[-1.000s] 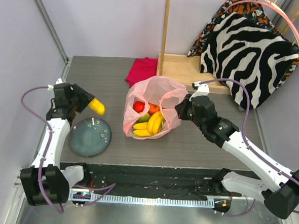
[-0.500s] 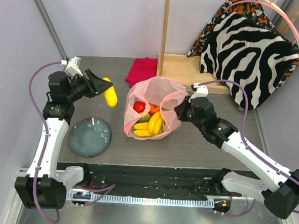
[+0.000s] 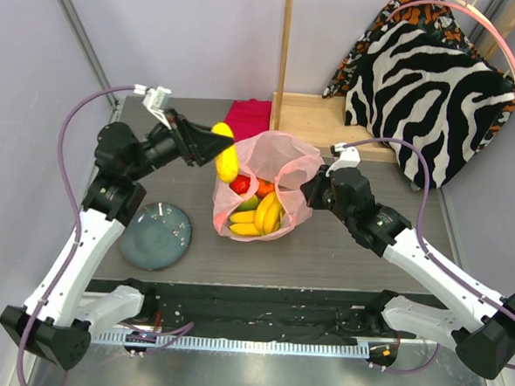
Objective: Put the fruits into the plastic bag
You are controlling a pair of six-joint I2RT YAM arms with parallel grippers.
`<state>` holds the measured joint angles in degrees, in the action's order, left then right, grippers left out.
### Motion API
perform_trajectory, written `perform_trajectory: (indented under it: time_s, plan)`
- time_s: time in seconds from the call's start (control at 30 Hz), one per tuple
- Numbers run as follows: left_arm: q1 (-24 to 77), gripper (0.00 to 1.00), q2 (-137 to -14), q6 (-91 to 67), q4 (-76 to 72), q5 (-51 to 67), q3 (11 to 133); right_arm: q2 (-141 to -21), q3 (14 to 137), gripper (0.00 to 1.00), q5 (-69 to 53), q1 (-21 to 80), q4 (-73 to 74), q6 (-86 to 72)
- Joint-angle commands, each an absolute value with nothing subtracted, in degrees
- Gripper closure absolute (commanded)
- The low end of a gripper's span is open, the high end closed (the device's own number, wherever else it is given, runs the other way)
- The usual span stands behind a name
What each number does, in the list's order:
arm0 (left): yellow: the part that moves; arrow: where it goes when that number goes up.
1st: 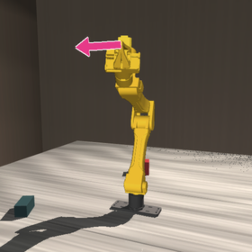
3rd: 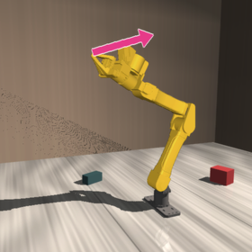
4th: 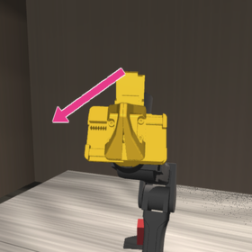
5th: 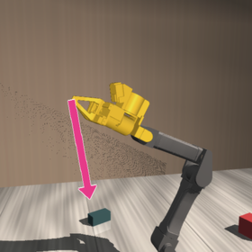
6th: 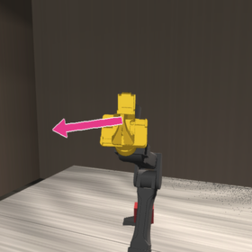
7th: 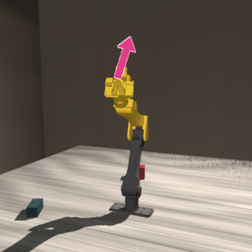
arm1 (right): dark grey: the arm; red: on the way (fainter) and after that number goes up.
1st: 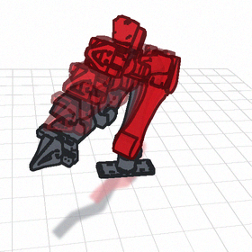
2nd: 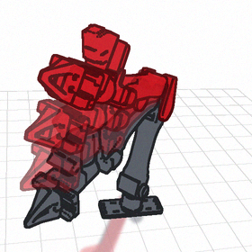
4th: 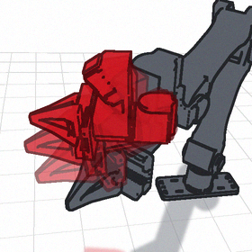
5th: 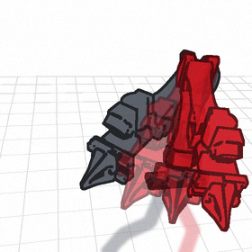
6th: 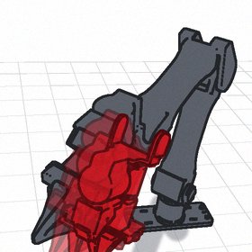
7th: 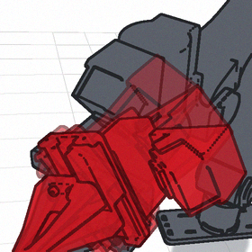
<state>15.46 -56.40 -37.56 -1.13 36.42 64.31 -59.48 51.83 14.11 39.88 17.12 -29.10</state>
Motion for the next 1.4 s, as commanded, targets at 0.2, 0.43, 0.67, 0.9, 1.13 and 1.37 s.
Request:
perform_trajectory:
  time_s: [0.2,0.43,0.67,0.9,1.13,1.37]
  plan:
    - [36.90,1.00,-73.88,-21.29,11.65,22.25,79.35,-56.87,52.03,0.99,14.94,39.55,15.73,-30.50]
    - [43.33,1.00,-88.67,-10.90,33.03,1.43,93.85,-56.16,52.47,0.99,16.43,39.64,16.87,-30.24]
    - [44.47,1.00,-93.17,-8.00,39.46,-13.69,93.79,-57.30,52.73,0.99,16.08,39.64,16.96,-30.23]
    - [41.93,1.00,-91.49,-6.86,40.16,-20.82,89.12,-57.57,52.82,0.99,16.35,39.64,16.88,-30.06]
    - [44.37,1.00,-92.54,-9.66,37.63,-13.64,86.05,-58.53,52.56,0.99,16.08,39.46,16.09,-30.32]
    - [46.23,1.00,-98.26,-12.83,36.30,-11.79,84.64,-58.27,52.47,0.99,15.64,39.55,16.08,-30.41]
